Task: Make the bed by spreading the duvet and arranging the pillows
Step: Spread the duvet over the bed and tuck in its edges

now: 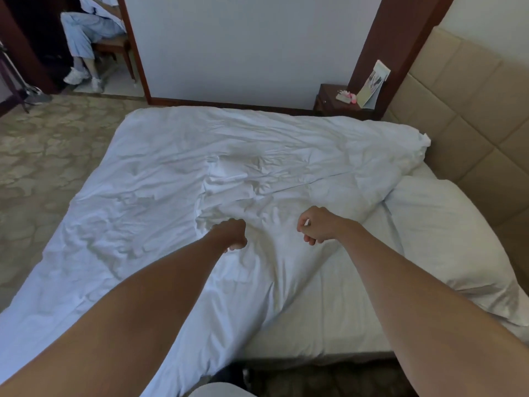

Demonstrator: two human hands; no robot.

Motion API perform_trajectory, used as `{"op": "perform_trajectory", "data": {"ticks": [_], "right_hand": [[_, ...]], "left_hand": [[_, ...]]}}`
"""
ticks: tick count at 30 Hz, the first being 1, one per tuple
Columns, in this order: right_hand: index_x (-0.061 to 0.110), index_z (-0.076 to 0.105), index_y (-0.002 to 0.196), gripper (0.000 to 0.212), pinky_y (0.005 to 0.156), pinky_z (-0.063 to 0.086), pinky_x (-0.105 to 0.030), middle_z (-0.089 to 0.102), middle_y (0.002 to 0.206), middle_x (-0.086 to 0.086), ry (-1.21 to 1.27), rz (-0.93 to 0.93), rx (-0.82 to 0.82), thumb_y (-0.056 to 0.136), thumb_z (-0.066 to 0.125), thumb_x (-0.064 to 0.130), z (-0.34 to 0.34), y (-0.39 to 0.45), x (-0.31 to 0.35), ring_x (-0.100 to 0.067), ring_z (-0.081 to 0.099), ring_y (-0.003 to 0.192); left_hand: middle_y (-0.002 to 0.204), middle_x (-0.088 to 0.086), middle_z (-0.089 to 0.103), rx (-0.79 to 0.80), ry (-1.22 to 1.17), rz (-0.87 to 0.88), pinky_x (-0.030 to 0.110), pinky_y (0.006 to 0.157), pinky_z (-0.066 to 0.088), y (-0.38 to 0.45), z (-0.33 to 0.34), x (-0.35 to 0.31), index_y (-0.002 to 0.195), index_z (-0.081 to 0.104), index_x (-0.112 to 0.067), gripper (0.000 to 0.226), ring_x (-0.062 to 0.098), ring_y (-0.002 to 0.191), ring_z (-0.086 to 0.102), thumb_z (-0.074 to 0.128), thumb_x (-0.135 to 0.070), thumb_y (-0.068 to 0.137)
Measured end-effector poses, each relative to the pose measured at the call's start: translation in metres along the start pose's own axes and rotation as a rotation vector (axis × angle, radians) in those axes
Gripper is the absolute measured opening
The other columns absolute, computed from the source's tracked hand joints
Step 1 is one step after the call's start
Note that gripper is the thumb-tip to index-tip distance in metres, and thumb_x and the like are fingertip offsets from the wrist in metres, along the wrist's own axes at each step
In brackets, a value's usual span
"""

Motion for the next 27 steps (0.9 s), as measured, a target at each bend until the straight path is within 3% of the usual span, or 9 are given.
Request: {"op": "perform_trajectory", "data": {"ticks": [3, 8, 12, 16, 19, 27], "right_hand": [[0.009, 0.065, 0.1, 0.019, 0.064, 0.055, -0.029, 0.073, 0.09, -0.016, 0.0, -0.021, -0.031, 0.095, 0.047, 0.011, -0.029, 0.04, -0.002, -0.02, 0.068, 0.069], [0.009, 0.066, 0.098, 0.019, 0.067, 0.056, -0.032, 0.074, 0.085, -0.014, -0.044, -0.119, 0.062, 0.096, 0.048, 0.013, -0.036, 0.101, 0.021, -0.018, 0.068, 0.066], [0.015, 0.066, 0.091, 0.018, 0.067, 0.056, -0.031, 0.073, 0.078, -0.007, -0.102, -0.208, 0.067, 0.094, 0.048, 0.013, -0.056, 0.16, 0.042, -0.018, 0.071, 0.07], [0.015, 0.066, 0.093, 0.018, 0.081, 0.056, -0.039, 0.066, 0.097, -0.009, -0.25, -0.299, 0.105, 0.093, 0.048, 0.014, -0.038, 0.223, 0.065, -0.029, 0.068, 0.087], [0.017, 0.062, 0.107, 0.018, 0.086, 0.048, -0.036, 0.057, 0.115, -0.008, -0.457, -0.373, 0.173, 0.094, 0.05, 0.015, 0.0, 0.266, 0.08, -0.029, 0.06, 0.102], [0.02, 0.047, 0.136, 0.047, 0.096, 0.04, -0.036, 0.048, 0.132, -0.003, -0.678, -0.512, 0.222, 0.09, 0.058, 0.016, 0.064, 0.356, 0.112, -0.023, 0.046, 0.124]], "left_hand": [[0.082, 0.003, 0.054, -0.015, -0.036, 0.003, 0.025, 0.051, 0.04, 0.037, -0.021, -0.008, 0.097, 0.05, -0.012, 0.014, 0.021, 0.068, 0.071, 0.048, -0.007, 0.084], [0.091, 0.002, 0.056, 0.065, -0.104, -0.08, 0.024, 0.051, 0.045, 0.085, -0.014, 0.003, 0.107, 0.052, -0.012, 0.018, 0.021, 0.075, 0.072, 0.047, -0.016, 0.091], [0.118, 0.01, 0.057, -0.016, -0.125, -0.135, 0.036, 0.086, 0.046, 0.125, -0.027, 0.015, 0.122, 0.047, -0.013, 0.03, 0.028, 0.105, 0.061, 0.046, -0.021, 0.093], [0.126, 0.011, 0.055, -0.042, -0.212, -0.253, 0.042, 0.093, 0.043, 0.165, -0.017, 0.05, 0.133, 0.037, -0.015, 0.042, 0.032, 0.115, 0.055, 0.048, -0.027, 0.094], [0.137, 0.01, 0.05, 0.029, -0.267, -0.346, 0.045, 0.097, 0.043, 0.195, 0.012, 0.085, 0.146, 0.023, -0.018, 0.059, 0.032, 0.121, 0.052, 0.049, -0.031, 0.094], [0.154, 0.013, 0.026, 0.149, -0.347, -0.506, 0.053, 0.104, 0.038, 0.261, 0.065, 0.152, 0.151, 0.007, -0.027, 0.083, 0.038, 0.137, 0.034, 0.054, -0.055, 0.089]]}}
Point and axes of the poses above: each hand's wrist, its own y-axis towards the middle knuckle, its own z-axis out of the palm, x = y × z, the point moved 10 cm from there along y, towards the middle knuckle
